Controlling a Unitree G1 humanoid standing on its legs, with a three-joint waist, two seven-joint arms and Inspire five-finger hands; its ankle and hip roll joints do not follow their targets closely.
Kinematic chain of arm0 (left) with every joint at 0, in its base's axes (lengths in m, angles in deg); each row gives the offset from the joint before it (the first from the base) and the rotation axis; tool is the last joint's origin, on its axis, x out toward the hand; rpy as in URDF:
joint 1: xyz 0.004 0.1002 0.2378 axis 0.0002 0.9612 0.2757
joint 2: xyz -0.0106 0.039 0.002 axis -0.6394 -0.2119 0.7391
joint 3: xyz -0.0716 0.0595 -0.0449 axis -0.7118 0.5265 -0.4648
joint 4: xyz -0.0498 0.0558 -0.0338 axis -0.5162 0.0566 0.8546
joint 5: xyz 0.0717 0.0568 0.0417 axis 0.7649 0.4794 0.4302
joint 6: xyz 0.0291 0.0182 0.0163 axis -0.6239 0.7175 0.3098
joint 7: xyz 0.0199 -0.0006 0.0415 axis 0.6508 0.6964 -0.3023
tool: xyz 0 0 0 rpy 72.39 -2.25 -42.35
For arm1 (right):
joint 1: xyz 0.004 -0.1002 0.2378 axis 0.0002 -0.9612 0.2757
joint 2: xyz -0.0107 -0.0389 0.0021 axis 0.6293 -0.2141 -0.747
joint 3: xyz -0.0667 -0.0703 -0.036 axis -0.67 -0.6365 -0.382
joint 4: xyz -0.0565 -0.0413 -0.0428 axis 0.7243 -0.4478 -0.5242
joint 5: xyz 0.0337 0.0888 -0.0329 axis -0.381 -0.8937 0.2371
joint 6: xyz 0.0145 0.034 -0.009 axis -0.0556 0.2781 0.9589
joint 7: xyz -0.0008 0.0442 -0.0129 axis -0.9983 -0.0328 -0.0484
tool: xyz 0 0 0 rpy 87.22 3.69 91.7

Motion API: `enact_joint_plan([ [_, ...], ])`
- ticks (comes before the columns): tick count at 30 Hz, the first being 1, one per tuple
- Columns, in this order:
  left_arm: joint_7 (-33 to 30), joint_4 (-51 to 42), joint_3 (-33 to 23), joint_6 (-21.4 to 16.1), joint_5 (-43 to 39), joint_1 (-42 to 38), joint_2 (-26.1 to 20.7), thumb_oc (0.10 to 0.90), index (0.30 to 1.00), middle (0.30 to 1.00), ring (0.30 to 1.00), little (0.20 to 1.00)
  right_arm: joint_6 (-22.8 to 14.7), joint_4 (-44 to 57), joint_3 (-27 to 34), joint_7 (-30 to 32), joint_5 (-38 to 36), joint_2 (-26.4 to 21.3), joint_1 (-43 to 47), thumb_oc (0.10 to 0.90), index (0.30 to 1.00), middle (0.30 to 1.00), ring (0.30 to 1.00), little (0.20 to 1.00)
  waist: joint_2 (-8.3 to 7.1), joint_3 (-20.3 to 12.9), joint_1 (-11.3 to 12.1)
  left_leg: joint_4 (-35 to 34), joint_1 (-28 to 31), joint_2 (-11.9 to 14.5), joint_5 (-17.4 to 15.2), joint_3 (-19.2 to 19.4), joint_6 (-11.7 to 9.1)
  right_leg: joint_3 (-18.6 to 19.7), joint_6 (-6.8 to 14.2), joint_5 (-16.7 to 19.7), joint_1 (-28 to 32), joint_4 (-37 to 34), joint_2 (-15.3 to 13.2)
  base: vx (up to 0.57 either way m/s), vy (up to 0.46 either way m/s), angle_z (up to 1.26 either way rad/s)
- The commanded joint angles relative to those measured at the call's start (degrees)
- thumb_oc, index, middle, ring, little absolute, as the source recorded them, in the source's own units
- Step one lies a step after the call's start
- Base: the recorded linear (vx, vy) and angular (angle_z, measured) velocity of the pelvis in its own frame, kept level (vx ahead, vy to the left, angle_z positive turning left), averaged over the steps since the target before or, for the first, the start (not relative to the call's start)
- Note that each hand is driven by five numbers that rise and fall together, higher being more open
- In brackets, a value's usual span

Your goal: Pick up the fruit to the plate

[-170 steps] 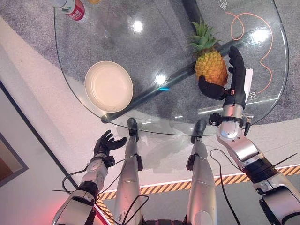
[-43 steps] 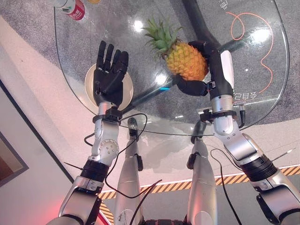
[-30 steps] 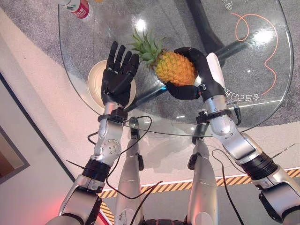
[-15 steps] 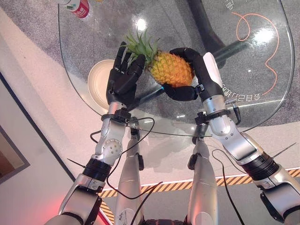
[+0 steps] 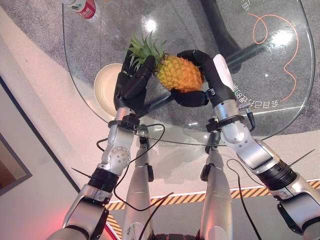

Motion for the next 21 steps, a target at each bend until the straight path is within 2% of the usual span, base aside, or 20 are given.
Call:
enact_joint_plan([
  [1, 3.9, -8.8, 3.0, -0.7, 0.1, -4.9, -0.7, 0.8, 0.9, 0.9, 0.9, 0.9, -6.7, 14.9, -2.5, -0.7, -0.1, 0.1, 8.4, 0.1, 0.3, 0.3, 0.3, 0.2, 0.09, -0.4, 0.1, 1.1, 1.3, 0.1, -1.0, -0.3, -0.1, -4.4, 0.4, 3.9, 2.1, -0.4, -0.6, 0.0, 0.0, 0.0],
  [21, 4.9, -8.7, 4.7, 0.9, -0.9, -6.3, -1.9, 0.8, 0.9, 0.9, 0.9, 0.9, -7.7, 15.9, -5.6, -3.0, 1.1, -1.1, 11.6, 0.1, 0.3, 0.3, 0.3, 0.2, 0.23, -0.4, 0.3, 0.9, 1.2, 0.1, -0.7, -0.3, -0.1, -4.7, 0.4, 4.1, 2.3, -0.7, -0.7, 0.0, 0.0, 0.0],
])
